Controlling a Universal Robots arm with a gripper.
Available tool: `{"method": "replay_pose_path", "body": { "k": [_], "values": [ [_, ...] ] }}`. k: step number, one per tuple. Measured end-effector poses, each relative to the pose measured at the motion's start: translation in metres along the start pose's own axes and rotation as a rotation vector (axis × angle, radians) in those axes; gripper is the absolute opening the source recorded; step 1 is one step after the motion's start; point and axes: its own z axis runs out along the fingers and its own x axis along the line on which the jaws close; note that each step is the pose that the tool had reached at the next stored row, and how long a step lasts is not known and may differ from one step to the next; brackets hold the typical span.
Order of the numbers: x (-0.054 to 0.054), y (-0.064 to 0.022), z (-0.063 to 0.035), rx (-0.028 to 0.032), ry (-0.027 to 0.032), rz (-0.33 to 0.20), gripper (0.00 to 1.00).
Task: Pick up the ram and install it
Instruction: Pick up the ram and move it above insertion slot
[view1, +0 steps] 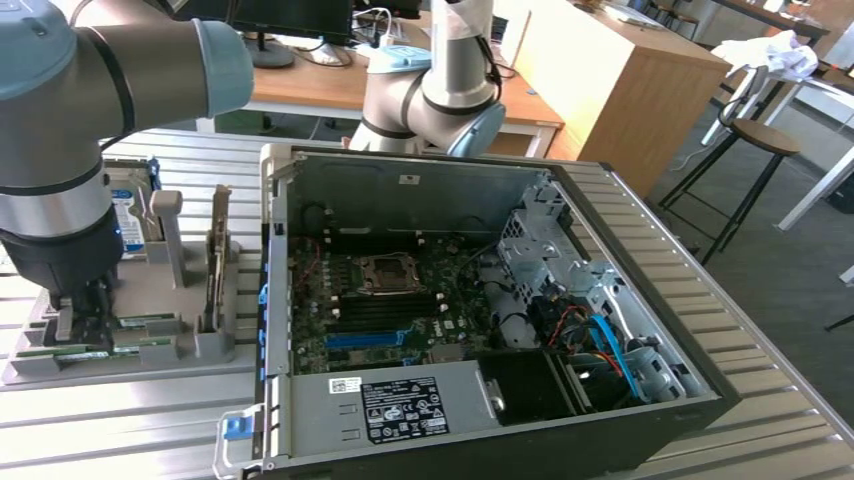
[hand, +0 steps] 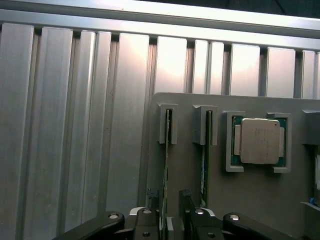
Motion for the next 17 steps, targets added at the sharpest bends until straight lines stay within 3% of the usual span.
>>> {"method": "replay_pose_path", "body": {
  "k": [7,17],
  "values": [
    [0.0005,-0.0085,-0.0002,0.0,0.0001,0.0,0.3],
    [0.0007,-0.0092,0.0039,-0.0001,0.0001,0.0,0.3]
  ]
}}
